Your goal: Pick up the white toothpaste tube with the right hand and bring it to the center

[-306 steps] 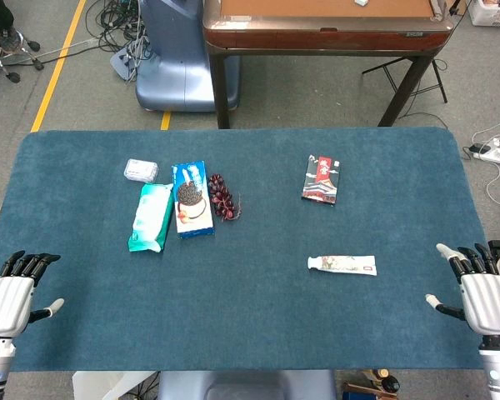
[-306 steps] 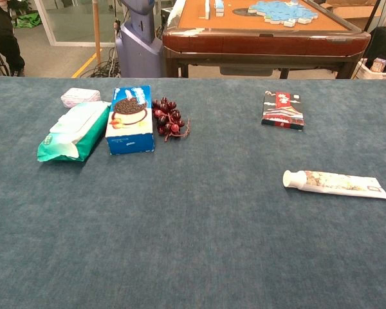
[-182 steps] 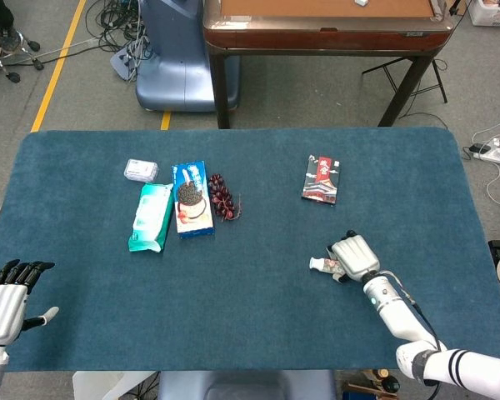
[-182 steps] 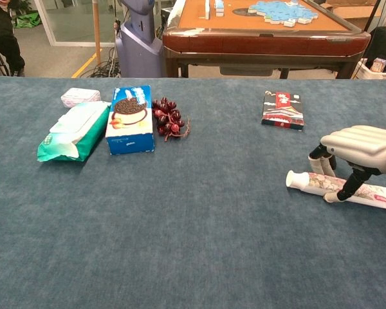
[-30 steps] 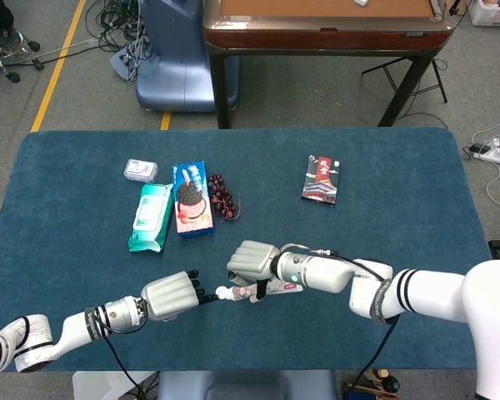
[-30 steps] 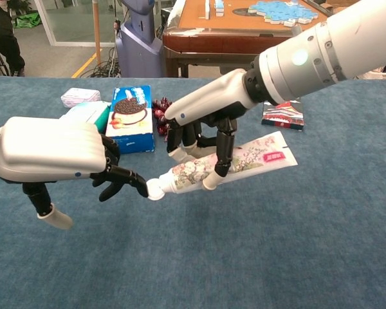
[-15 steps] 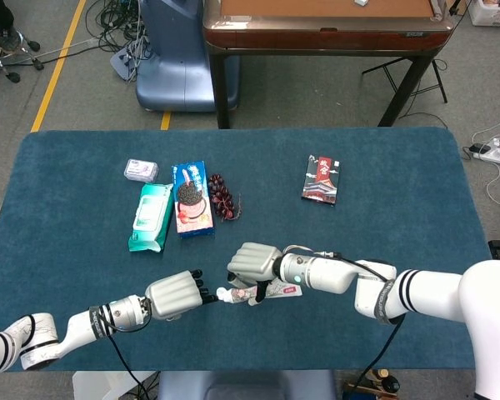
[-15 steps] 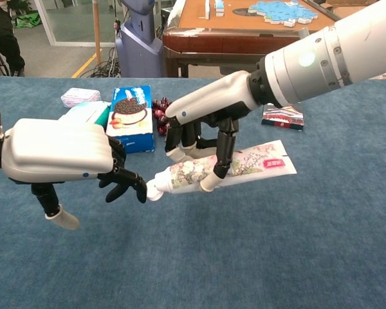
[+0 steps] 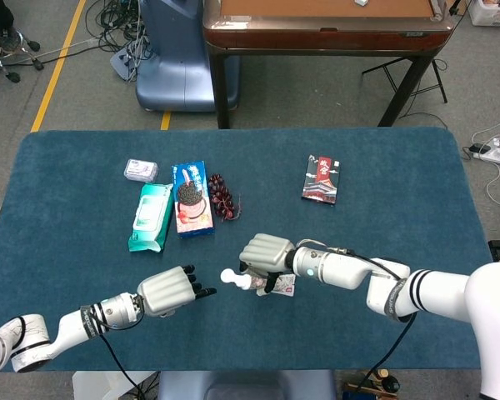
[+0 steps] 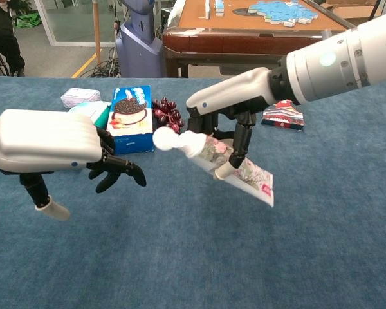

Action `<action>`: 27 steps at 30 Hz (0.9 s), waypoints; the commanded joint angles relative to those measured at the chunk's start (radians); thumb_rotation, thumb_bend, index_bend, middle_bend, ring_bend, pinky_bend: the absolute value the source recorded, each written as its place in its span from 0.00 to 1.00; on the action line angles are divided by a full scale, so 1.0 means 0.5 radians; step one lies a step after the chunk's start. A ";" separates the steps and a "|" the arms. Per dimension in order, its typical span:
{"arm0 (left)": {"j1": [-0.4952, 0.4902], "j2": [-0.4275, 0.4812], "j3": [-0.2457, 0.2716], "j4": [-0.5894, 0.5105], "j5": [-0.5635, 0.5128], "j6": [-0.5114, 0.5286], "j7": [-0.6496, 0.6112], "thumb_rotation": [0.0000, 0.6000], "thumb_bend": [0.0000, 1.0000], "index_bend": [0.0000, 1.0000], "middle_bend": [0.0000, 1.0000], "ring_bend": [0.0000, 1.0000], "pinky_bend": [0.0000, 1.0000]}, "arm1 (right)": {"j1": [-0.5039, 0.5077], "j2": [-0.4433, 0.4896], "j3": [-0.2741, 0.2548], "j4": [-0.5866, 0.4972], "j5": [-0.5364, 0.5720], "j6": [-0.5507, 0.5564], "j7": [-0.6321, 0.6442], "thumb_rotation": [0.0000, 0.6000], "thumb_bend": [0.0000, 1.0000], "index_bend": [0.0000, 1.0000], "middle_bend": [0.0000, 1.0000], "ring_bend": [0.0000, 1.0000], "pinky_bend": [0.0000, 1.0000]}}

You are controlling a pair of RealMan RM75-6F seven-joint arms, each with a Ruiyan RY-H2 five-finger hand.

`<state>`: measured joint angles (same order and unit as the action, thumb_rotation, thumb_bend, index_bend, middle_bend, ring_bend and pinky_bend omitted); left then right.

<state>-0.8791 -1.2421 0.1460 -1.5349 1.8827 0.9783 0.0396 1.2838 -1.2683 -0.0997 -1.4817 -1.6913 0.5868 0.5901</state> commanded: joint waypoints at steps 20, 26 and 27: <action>0.107 0.190 -0.028 -0.165 -0.097 0.043 0.100 1.00 0.09 0.18 0.50 0.49 0.29 | 0.038 -0.098 0.084 0.149 0.260 -0.356 -0.344 1.00 0.61 0.84 0.69 0.62 0.32; 0.118 0.201 -0.033 -0.173 -0.100 0.041 0.089 1.00 0.09 0.18 0.50 0.49 0.29 | 0.022 -0.069 0.149 0.115 0.433 -0.401 -0.618 0.66 0.03 0.42 0.44 0.38 0.22; 0.120 0.202 -0.034 -0.175 -0.103 0.040 0.086 1.00 0.09 0.18 0.50 0.49 0.29 | 0.020 -0.061 0.161 0.104 0.468 -0.408 -0.654 0.60 0.01 0.35 0.39 0.35 0.21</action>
<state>-0.8194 -1.1412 0.1290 -1.6225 1.8313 0.9984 0.0828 1.2966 -1.3084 -0.0368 -1.4184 -1.4950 0.3956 0.3046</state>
